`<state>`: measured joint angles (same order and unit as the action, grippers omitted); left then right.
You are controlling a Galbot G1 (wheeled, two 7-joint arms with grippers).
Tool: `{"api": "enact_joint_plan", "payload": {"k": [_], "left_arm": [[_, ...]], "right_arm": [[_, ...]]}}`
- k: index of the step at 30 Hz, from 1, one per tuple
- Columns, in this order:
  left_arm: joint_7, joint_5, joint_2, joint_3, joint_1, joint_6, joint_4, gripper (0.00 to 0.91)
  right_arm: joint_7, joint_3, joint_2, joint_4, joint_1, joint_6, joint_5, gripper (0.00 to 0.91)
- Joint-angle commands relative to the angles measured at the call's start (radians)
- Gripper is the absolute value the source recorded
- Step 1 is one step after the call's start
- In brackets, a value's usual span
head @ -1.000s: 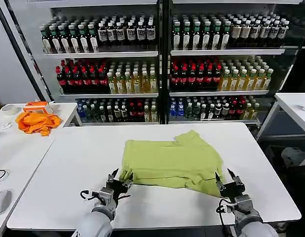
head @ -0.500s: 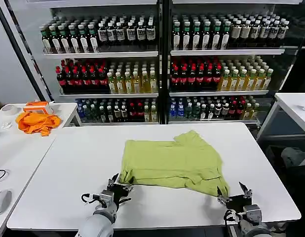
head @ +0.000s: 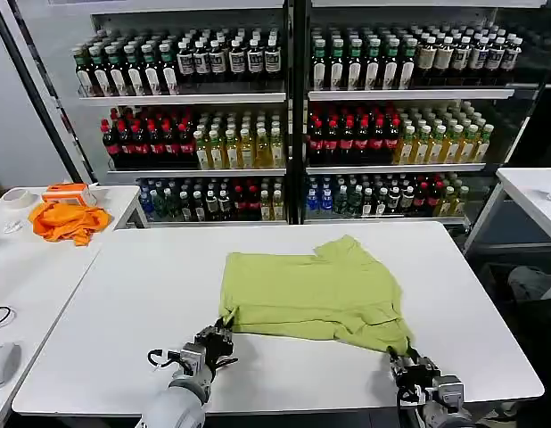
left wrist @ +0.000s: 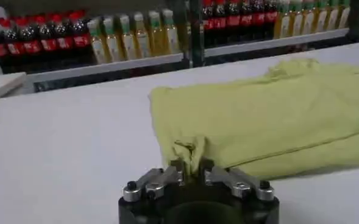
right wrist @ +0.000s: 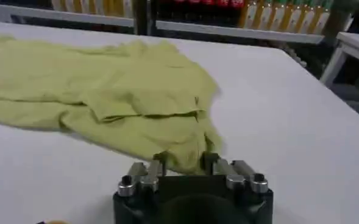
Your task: Fold and organize the clothes.
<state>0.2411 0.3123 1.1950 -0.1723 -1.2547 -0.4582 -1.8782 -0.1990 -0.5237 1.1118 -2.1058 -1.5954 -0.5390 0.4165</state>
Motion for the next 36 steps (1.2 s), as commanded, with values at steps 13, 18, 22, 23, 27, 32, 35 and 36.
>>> {"api": "enact_joint_plan", "payload": {"k": [13, 18, 22, 23, 27, 32, 35, 36], "left_arm": [[0.008, -0.028, 0.013, -0.064, -0.325, -0.016, -0.279, 0.020], [0.012, -0.064, 0.026, -0.091, -0.478, -0.010, -0.396, 0.020], [0.013, -0.108, 0.032, -0.098, -0.566, -0.008, -0.427, 0.020], [0.012, -0.123, 0.031, -0.100, -0.577, -0.012, -0.430, 0.020], [0.005, -0.148, 0.026, -0.110, -0.602, -0.025, -0.443, 0.020], [-0.007, -0.151, 0.017, -0.135, -0.624, -0.044, -0.472, 0.907], [-0.014, -0.143, -0.005, -0.169, -0.607, -0.044, -0.488, 0.907], [-0.015, -0.129, -0.019, -0.187, -0.596, -0.043, -0.490, 0.907]], "right_arm": [[0.004, -0.101, -0.101, -0.145, -0.172, -0.014, 0.043, 0.000], [0.007, -0.122, -0.125, -0.190, -0.240, -0.015, 0.035, 0.000], [0.007, -0.124, -0.133, -0.207, -0.257, -0.029, 0.023, 0.000], [0.006, -0.122, -0.133, -0.209, -0.257, -0.034, 0.019, 0.000], [0.010, -0.115, -0.131, -0.213, -0.256, -0.039, -0.020, 0.091], [0.010, -0.127, -0.135, -0.242, -0.252, -0.038, -0.030, 0.907], [0.005, -0.145, -0.140, -0.268, -0.247, -0.033, -0.026, 0.907], [0.000, -0.154, -0.142, -0.277, -0.234, -0.025, -0.018, 0.907]]}}
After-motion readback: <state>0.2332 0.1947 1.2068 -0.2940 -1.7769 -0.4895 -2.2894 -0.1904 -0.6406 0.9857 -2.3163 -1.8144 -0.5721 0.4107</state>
